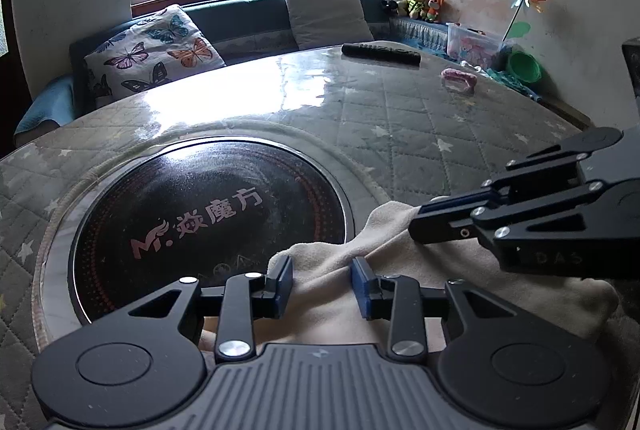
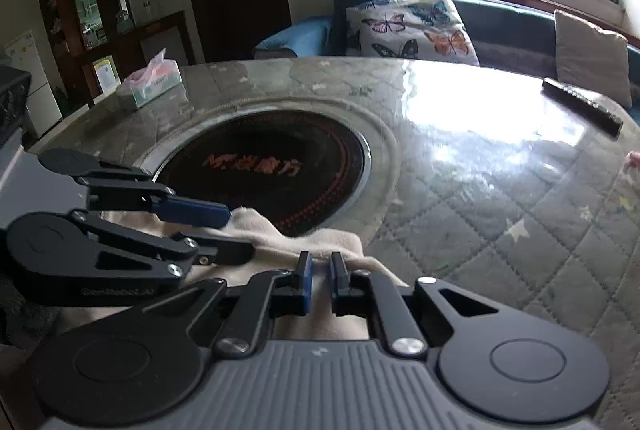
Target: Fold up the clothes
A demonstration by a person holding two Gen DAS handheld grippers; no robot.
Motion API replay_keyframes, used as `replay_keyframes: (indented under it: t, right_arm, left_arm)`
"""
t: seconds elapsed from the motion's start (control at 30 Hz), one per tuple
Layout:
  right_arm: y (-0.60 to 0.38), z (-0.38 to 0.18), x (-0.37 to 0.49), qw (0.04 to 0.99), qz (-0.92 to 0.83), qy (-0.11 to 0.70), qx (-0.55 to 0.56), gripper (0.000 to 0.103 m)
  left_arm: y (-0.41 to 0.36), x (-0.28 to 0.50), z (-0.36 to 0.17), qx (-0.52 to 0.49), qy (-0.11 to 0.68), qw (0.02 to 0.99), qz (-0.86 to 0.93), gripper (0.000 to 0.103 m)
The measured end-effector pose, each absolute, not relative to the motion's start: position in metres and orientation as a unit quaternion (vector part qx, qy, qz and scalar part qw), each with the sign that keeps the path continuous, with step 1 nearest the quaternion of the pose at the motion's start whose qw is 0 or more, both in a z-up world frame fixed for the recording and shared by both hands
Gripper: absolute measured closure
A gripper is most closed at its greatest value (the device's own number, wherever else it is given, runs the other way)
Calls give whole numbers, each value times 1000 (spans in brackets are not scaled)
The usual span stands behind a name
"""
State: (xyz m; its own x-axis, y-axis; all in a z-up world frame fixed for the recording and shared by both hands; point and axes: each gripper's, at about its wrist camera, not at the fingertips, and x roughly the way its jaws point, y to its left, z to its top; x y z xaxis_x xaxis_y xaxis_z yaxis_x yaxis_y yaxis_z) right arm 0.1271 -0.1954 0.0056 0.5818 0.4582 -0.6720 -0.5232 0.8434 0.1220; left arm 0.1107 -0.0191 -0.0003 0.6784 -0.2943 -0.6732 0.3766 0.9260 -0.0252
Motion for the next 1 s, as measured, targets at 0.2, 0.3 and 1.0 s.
replay_keyframes:
  t: [0.2,0.3,1.0]
  right_arm:
    - [-187,0,133,887,272,370,-48,95]
    - [-187,5,129,889,274,364,-51,95]
    - [-133,11,123,876,320,356,-67,95]
  left_arm:
    - [-8,106,8,49,346,921,-171,66]
    - [5,100,17,52,334,928,-155,67]
    - [63,83,14,20,333,939,-78,68]
